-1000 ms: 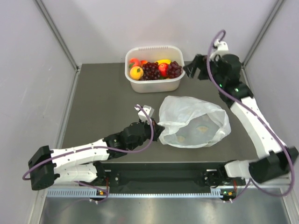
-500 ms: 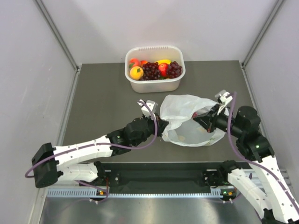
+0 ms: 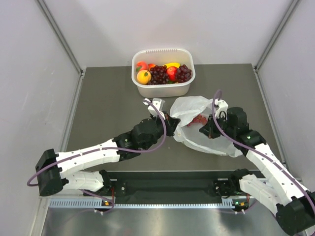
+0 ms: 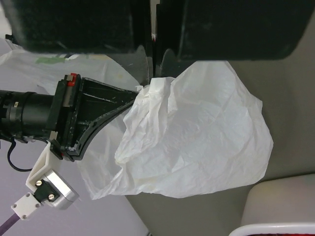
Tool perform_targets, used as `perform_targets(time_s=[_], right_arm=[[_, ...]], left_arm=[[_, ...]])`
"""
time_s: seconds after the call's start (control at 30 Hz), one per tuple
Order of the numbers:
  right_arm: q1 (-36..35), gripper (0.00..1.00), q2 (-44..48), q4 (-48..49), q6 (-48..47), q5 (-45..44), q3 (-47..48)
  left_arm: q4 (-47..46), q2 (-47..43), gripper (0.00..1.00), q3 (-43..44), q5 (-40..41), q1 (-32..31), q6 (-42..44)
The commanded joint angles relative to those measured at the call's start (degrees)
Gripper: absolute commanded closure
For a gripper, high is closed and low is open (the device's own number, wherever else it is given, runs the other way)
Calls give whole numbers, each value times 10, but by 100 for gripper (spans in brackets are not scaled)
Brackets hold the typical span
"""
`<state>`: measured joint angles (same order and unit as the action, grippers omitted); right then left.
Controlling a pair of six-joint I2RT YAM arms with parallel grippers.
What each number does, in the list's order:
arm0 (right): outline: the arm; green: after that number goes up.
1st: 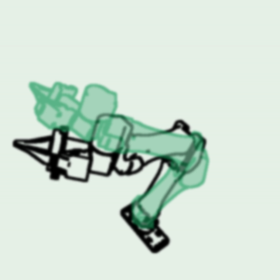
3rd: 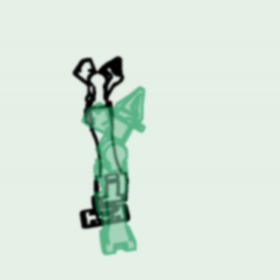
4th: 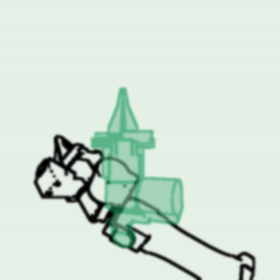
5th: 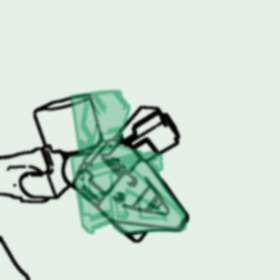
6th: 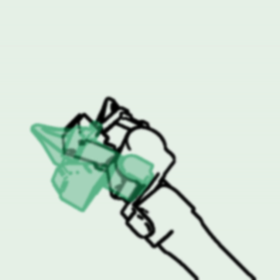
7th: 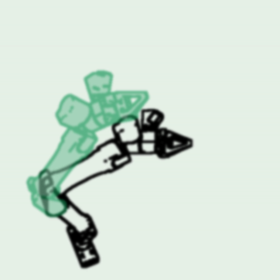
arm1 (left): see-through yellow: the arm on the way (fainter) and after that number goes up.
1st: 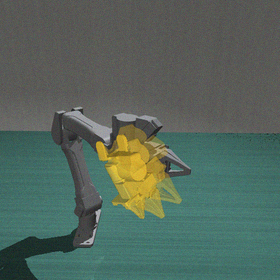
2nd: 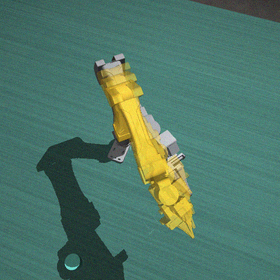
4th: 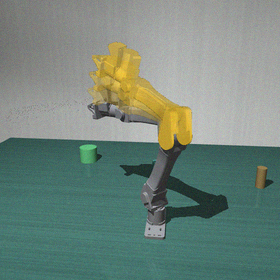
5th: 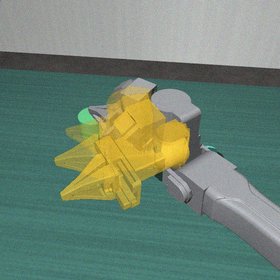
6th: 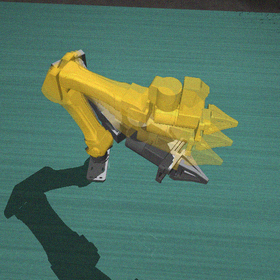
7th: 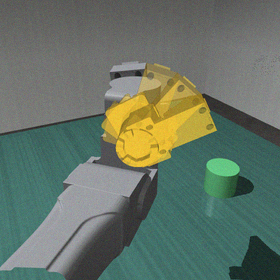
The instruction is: Untie the knot of the plastic bag and take out the fruit
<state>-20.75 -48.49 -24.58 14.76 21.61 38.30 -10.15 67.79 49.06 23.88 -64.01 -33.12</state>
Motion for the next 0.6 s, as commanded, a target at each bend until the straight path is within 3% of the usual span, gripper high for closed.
perform_targets(time_s=[0.0,0.1,0.4,0.47,0.57], right_arm=[[-6,100,1,73,25,-92,1],[-7,100,-39,99,61,-159,-15],[-8,100,-218,301,179,-337,-33],[-10,93,-251,336,197,-380,-27],[-11,73,-289,374,206,-412,-15]], left_arm=[[-23,12,100,28,6,2,0],[-30,23,100,22,-9,2,-15],[-61,59,100,-12,-51,2,-46],[-68,64,100,-22,-58,2,-53],[-72,70,100,-27,-67,1,-55]])
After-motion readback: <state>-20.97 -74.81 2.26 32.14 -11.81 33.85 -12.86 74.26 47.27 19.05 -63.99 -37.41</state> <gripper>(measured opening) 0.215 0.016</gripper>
